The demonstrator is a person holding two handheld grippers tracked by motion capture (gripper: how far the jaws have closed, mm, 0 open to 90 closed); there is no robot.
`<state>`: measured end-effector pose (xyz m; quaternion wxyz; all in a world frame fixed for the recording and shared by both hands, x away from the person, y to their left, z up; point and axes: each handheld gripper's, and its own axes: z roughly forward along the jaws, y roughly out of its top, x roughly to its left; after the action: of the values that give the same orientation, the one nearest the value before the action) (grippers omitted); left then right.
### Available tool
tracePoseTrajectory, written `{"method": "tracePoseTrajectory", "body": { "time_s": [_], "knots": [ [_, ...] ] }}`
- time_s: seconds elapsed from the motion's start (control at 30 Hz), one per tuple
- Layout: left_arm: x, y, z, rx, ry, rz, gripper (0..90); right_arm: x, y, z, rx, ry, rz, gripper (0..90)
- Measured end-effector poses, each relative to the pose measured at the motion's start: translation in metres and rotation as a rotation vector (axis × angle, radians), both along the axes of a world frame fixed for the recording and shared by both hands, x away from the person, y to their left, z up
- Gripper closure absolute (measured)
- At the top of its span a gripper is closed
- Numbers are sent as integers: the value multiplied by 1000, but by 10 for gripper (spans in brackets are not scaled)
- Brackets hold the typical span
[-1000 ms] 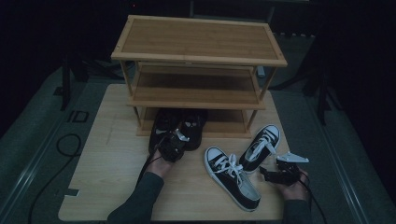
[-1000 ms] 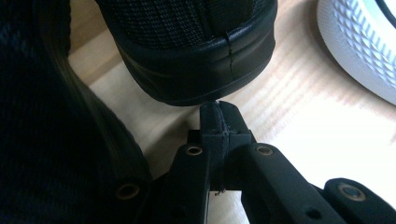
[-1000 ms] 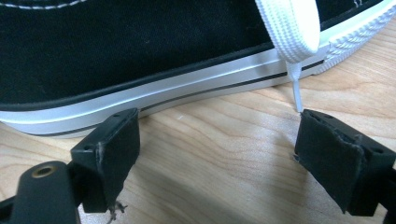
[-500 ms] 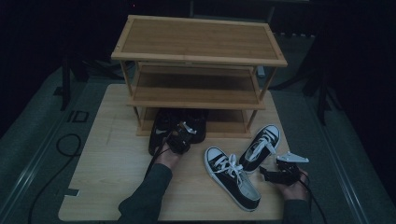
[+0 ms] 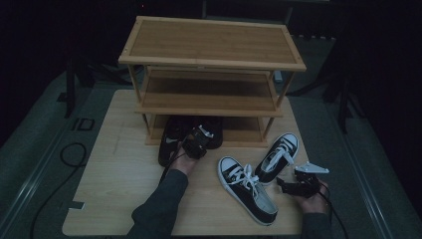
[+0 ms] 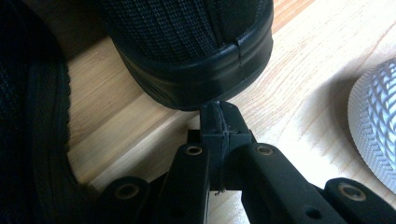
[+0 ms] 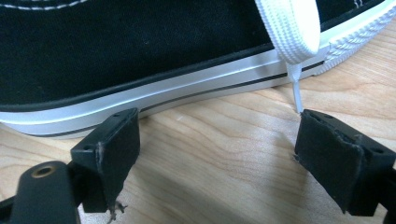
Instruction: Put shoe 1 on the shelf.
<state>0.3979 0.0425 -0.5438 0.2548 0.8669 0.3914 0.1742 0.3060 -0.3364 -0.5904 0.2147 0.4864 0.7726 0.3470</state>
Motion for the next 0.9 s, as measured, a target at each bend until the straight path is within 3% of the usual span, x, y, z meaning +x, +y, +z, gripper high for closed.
{"method": "tracePoseTrajectory", "body": {
  "time_s": [0.13,0.2,0.37,0.47,0.53,0.63,0.67,0.7,0.83,0.9],
  "knots": [
    [-8,4,-2,-28,7,-22,877,0,0,0,0,0,0,138],
    [-12,8,-4,-41,30,-52,869,0,0,0,0,0,0,138],
    [-24,15,-6,-29,24,-88,868,0,0,0,0,0,0,138],
    [-29,21,-8,-4,23,-88,862,0,0,0,0,0,0,138],
    [-31,27,-9,-13,31,-83,862,0,0,0,0,0,0,138],
    [-34,32,-10,-24,21,-69,837,0,0,0,0,0,0,138],
    [-38,36,-10,-26,-10,-50,837,0,0,0,0,0,0,138],
    [-39,39,-10,-38,-11,-44,837,0,0,0,0,0,0,138],
    [-43,47,-7,-80,-25,-52,836,0,0,0,0,0,0,138],
    [-45,50,-6,-78,-40,-65,833,0,0,0,0,0,0,138]
  ]
}}
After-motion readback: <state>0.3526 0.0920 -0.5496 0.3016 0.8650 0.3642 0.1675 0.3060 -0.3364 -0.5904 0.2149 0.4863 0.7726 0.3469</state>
